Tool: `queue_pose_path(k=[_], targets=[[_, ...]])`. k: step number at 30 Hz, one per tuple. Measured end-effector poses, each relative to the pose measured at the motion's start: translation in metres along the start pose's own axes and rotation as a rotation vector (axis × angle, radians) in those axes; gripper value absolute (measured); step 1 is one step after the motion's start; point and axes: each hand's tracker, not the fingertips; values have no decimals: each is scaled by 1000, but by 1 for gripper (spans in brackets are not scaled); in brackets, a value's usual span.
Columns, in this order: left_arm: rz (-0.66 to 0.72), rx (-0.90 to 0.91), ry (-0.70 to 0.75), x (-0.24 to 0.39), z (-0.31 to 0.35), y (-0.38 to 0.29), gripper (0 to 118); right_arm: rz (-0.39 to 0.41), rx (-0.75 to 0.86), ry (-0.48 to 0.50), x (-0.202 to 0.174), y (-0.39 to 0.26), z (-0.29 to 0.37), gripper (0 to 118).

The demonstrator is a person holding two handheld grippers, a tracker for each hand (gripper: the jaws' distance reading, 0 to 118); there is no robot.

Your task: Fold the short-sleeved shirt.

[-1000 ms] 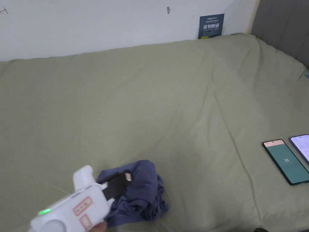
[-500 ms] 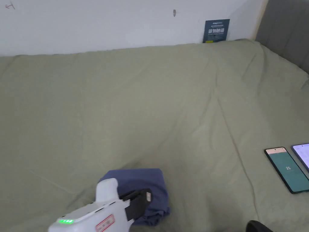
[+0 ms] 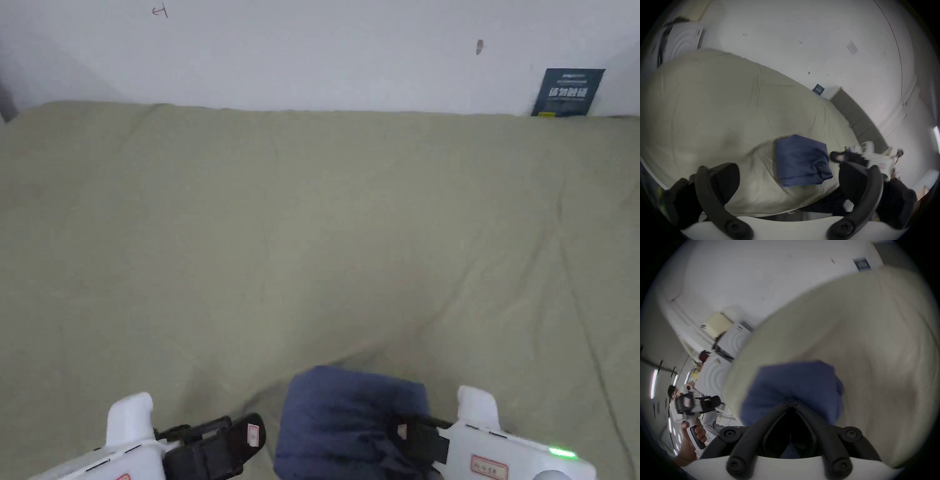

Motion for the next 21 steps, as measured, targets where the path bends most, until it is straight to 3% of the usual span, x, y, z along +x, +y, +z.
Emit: queue_pose_path(k=[1,2,3,8,11,13,14,15,16,17,18,20,21], targets=[[55,-50,-29,-14,-15,1,118,-35,-20,-48,9,-2,-5,0],[87,-75,-38,-21,-26,-1,118,-68,-17,-34,17,-3,-7,0],[120,-110,-74,-28,-41,-3,118,-116,41,62,21,-1,-1,0],[219,-241,-241,-36,-110,-15,118,-49,15,23,23,3,-6,0],[287,-267,-341,-37,-142,-22,118,-61,16,54,22,1,-3,0],[270,-250,-324,-22,-154,-22,118,-68,26,82,26,-1,-3,0],[254,-257,-285,-16,-160,-21,113,-71,32,95,26,-3,-1,0],[238,-268,-254,-9,-161,-19,91,-75,37,105,27,-4,0,0],[177,-274,-180,-3,-160,-18,47,-77,43,110,27,-5,3,0],[103,-259,-27,-2,-159,-17,37,-72,58,106,25,-6,8,0],[86,-291,-11,-8,-160,-17,37,-58,72,109,22,-8,13,0],[246,-287,-139,-12,-155,-17,37,30,117,55,11,-14,25,0],[232,-294,-125,-11,-153,-17,37,51,122,55,7,-16,30,0]])
